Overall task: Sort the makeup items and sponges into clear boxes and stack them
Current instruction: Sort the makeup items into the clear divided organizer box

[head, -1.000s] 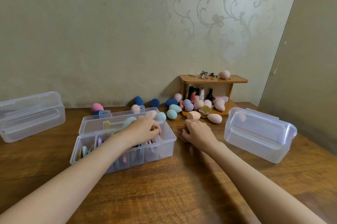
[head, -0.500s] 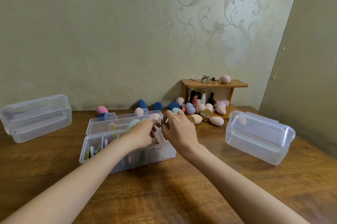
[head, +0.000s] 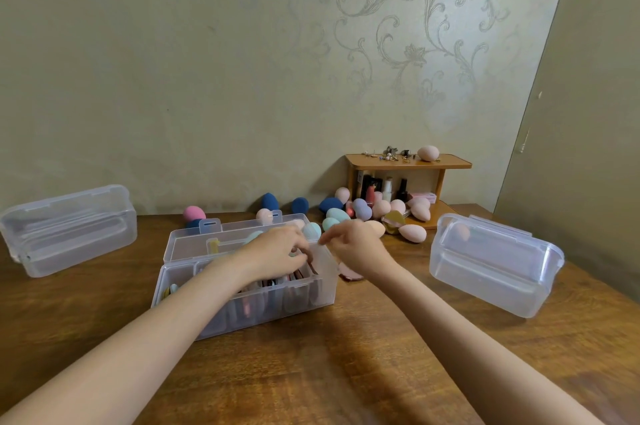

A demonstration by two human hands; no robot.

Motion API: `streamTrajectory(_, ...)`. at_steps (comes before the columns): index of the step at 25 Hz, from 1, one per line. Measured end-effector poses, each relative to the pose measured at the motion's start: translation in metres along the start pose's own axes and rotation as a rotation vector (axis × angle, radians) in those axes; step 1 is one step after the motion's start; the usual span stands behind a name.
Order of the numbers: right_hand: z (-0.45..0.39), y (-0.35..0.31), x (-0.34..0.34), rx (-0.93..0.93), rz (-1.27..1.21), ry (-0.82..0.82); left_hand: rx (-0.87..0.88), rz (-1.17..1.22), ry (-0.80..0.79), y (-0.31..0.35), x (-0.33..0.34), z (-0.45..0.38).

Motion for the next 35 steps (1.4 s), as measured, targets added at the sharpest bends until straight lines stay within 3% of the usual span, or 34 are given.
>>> streamTrajectory(2, 0.001, 0.03, 0.0, 0.146, 0.064, 0.052, 0.003, -0.037, -0.025, 0.002, -0.001, -0.002)
streamTrajectory(5, 0.015, 0.056, 0.021, 0.252, 0.202, -0.221, -0.018, -0.046, -0.065, 0.004, -0.001, -0.004)
streamTrajectory(6, 0.019, 0.057, 0.025, 0.248, 0.178, -0.231, -0.019, -0.044, -0.066, 0.004, -0.001, -0.004)
streamTrajectory(14, 0.014, 0.01, -0.008, 0.046, -0.221, 0.282, 0.004, 0.013, -0.091, 0.004, 0.0, -0.002)
streamTrajectory(19, 0.017, -0.035, 0.01, -0.168, 0.258, 0.064, -0.011, -0.054, -0.111, 0.004, 0.003, -0.006)
streamTrajectory(24, 0.013, -0.027, 0.016, -0.147, 0.309, -0.045, -0.015, -0.038, -0.102, 0.001, 0.003, -0.006)
streamTrajectory(27, 0.008, -0.022, 0.014, -0.059, 0.142, -0.171, 0.014, -0.033, -0.106, -0.001, 0.003, -0.005)
streamTrajectory(31, 0.006, -0.031, 0.011, -0.175, 0.451, -0.194, 0.065, -0.056, -0.068, -0.005, 0.002, -0.007)
streamTrajectory(35, -0.006, -0.037, 0.015, -0.109, 0.515, -0.569, 0.11, -0.059, -0.077, -0.002, 0.0, -0.007)
Point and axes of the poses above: each hand's wrist, its own z-axis away from the middle knuckle, its own x-axis out of the palm, y = z × x, the point moved 4 cm from there along -z, towards the middle knuckle, and after that the axes turned 12 degrees about -x, right-handed, at the moved point
